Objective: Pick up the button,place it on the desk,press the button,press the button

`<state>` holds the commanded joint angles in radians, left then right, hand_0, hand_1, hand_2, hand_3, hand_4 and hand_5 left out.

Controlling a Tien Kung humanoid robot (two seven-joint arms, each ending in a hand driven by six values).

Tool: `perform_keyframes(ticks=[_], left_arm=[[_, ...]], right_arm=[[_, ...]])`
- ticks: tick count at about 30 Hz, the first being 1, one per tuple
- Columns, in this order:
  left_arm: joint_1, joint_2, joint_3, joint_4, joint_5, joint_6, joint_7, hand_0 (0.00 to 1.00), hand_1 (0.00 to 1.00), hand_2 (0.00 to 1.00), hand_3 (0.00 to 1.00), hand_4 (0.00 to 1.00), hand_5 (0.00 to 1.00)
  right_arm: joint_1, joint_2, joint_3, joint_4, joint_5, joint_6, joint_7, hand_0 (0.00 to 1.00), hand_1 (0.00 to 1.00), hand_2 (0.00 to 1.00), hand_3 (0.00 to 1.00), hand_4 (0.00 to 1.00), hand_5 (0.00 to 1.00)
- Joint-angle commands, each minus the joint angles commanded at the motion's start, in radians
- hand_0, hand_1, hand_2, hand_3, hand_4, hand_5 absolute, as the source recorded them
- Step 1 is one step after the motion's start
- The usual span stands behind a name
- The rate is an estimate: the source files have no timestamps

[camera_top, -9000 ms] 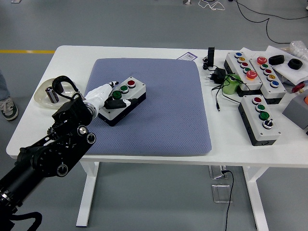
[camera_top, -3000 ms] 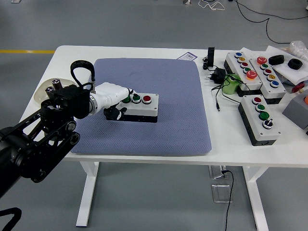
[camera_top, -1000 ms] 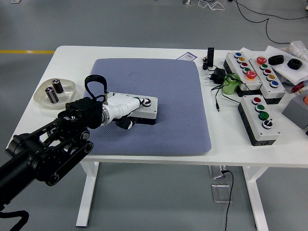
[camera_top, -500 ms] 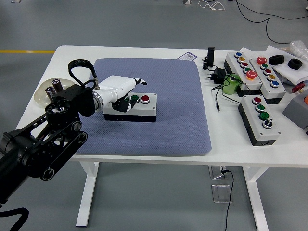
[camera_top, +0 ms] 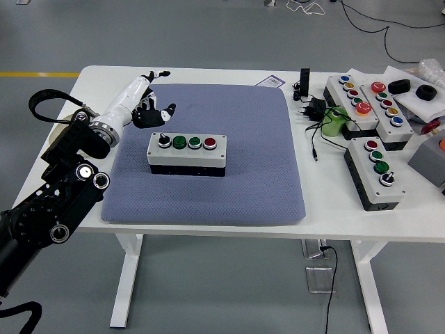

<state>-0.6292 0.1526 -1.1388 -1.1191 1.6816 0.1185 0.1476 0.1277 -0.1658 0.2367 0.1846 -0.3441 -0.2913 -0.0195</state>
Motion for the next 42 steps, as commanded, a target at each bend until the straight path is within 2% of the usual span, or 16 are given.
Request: perform_keyframes(ticks=[1, 6, 7, 10, 22, 24, 42], left_arm=[[0.007, -0.003, -0.016, 0.013, -0.046, 0.014, -0.026, 0.771, 0.841, 0.882, 0.964, 0.761, 0.936], [0.025, -0.012, -0.068, 0.062, -0.254, 0.057, -0.108, 0.771, 0.841, 0.882, 0.964, 0.761, 0.936], [0.028, -0.013, -0.078, 0.067, -0.292, 0.063, -0.119, 0.797, 0.853, 0.904, 0.947, 0.746, 0.998], [0.04, -0.017, -0.111, 0.078, -0.423, 0.058, -0.141, 0.797, 0.853, 0.904, 0.947, 0.746, 0.998], [0.058, -0.014, -0.164, 0.102, -0.927, -0.011, -0.11, 0.785, 0.83, 0.879, 0.924, 0.724, 0.998], [0.059, -0.012, -0.168, 0.102, -0.964, -0.02, -0.109, 0.785, 0.83, 0.879, 0.924, 0.724, 0.998], [0.06, -0.004, -0.175, 0.114, -0.96, -0.027, -0.102, 0.777, 0.82, 0.87, 0.929, 0.715, 0.998]], right_arm=[[0.0, 0.0, -0.002, 0.0, 0.002, 0.0, 0.0, 0.638, 0.532, 0.553, 0.635, 0.235, 0.243], [0.001, 0.001, -0.004, 0.0, 0.003, 0.0, 0.0, 0.638, 0.532, 0.553, 0.635, 0.235, 0.243], [0.001, 0.001, -0.005, 0.0, 0.004, 0.0, 0.0, 0.638, 0.532, 0.553, 0.634, 0.235, 0.244], [0.0, 0.001, -0.005, 0.0, 0.005, 0.0, 0.0, 0.638, 0.532, 0.553, 0.634, 0.235, 0.244], [0.003, 0.002, -0.008, 0.0, 0.007, -0.001, -0.001, 0.639, 0.532, 0.554, 0.635, 0.236, 0.244], [0.003, 0.002, -0.007, 0.0, 0.006, -0.001, -0.001, 0.639, 0.532, 0.554, 0.635, 0.236, 0.244], [0.001, 0.002, -0.015, 0.0, 0.012, -0.002, -0.001, 0.638, 0.532, 0.554, 0.635, 0.236, 0.243]])
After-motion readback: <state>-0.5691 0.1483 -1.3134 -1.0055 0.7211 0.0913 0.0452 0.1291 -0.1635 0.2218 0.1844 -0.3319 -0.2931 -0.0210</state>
